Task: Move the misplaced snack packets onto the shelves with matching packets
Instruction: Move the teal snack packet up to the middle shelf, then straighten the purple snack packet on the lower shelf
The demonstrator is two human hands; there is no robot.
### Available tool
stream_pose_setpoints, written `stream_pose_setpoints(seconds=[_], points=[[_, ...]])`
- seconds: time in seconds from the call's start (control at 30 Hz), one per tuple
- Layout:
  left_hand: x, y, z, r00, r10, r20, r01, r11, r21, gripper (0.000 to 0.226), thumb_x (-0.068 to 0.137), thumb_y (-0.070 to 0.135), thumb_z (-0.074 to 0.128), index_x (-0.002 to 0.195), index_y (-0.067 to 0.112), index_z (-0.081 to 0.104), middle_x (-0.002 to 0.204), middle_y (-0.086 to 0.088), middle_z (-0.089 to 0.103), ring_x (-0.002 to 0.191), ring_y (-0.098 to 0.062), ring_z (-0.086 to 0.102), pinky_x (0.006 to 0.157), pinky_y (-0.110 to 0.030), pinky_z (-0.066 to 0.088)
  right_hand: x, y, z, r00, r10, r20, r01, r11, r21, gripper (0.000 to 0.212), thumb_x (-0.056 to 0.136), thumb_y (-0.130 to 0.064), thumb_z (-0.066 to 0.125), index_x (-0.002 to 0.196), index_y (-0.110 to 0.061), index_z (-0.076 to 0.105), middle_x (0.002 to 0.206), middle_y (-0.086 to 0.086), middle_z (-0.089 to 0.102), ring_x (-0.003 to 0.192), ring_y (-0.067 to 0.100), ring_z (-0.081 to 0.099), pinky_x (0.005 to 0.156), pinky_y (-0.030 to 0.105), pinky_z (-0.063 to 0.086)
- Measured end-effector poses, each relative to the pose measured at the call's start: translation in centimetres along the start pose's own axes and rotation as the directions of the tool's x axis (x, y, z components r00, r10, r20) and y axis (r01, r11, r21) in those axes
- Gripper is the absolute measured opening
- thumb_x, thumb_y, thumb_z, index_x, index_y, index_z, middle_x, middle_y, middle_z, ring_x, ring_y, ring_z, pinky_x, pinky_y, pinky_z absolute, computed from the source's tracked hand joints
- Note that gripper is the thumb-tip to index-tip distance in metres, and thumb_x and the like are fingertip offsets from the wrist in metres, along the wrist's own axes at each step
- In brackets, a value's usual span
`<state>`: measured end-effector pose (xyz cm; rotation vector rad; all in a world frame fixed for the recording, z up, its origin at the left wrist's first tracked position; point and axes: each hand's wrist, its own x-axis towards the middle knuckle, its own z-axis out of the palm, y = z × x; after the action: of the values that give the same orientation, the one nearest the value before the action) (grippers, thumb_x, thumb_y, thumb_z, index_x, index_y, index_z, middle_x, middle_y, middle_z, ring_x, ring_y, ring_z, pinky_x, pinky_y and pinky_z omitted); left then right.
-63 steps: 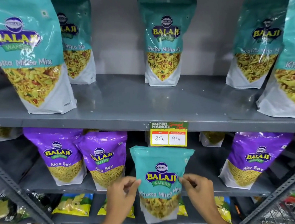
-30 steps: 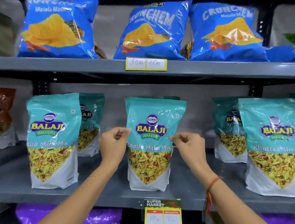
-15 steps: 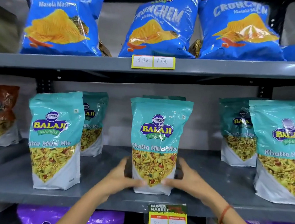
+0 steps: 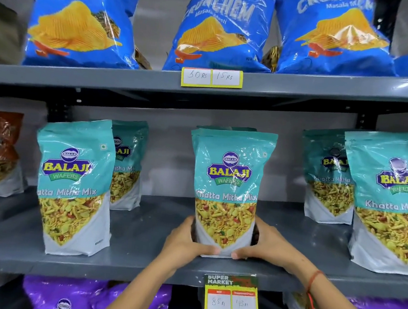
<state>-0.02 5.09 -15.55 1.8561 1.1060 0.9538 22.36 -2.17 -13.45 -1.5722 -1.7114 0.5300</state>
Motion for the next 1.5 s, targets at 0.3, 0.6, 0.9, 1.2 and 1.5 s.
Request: stream_pose_setpoints(seconds=[0.3,0.6,0.9,1.2,1.5], points=[[-0.4,0.0,0.3,0.999,0.027,-0.021,-0.027,1.000,-0.008,0.102,0.038,0.051,0.091,0.129,0.033,0.049,0.125,0.011,0.067,0.112,-0.009,0.064,0.100,-0.039,0.053,-0.2,1.0,0.2,0.999,0.049,-0.003,-0.049,0.996,0.068,0.101,0.055,-0.043,0.092,0.138,-0.035,0.035,0.132,-0.014,0.059,0.115,0.000,0.056,0.096,0.023,0.047],[-5.8,1.3,-2.5,0.918,0.181,-0.353,-0.249,0.956,-0.157,0.071,0.072,0.025,0.084,0.135,0.017,0.053,0.129,-0.007,0.065,0.115,-0.013,0.063,0.104,-0.030,0.047,-4.2,-3.7,4.1,0.698,-0.059,-0.713,0.251,0.953,0.167,0.077,0.076,-0.044,0.079,0.139,-0.017,0.044,0.135,0.001,0.051,0.123,0.017,0.051,0.105,0.041,0.046],[-14.3,-8.2,-5.2,0.750,0.044,-0.660,-0.226,0.955,-0.193,0.016,0.083,0.020,0.076,0.098,0.020,0.071,0.087,0.001,0.073,0.080,-0.004,0.069,0.075,-0.016,0.053,-10.5,-5.2,17.7,0.733,-0.343,-0.587,0.422,0.906,-0.002,0.021,0.081,-0.019,0.076,0.098,-0.009,0.068,0.093,-0.001,0.067,0.088,0.021,0.065,0.081,0.029,0.050],[-16.9,-28.6,-3.9,0.835,-0.527,-0.156,0.506,0.849,-0.154,0.061,0.075,-0.012,0.073,0.130,-0.003,0.047,0.120,-0.023,0.057,0.091,-0.021,0.055,0.063,-0.009,0.049,-7.1,8.5,32.7,0.913,0.344,0.220,-0.398,0.870,0.291,0.118,0.046,-0.035,0.093,0.145,-0.015,0.031,0.142,0.011,0.049,0.125,0.026,0.054,0.102,0.048,0.048],[-14.5,-32.9,-2.8,0.840,-0.542,-0.010,0.538,0.836,-0.108,0.084,0.053,0.034,0.087,0.124,0.011,0.050,0.099,-0.003,0.069,0.100,-0.016,0.069,0.072,-0.017,0.051,-5.0,12.3,37.0,0.893,0.309,0.326,-0.385,0.901,0.200,0.075,0.058,-0.023,0.092,0.119,-0.033,0.049,0.117,-0.001,0.069,0.108,0.017,0.066,0.089,0.040,0.056]])
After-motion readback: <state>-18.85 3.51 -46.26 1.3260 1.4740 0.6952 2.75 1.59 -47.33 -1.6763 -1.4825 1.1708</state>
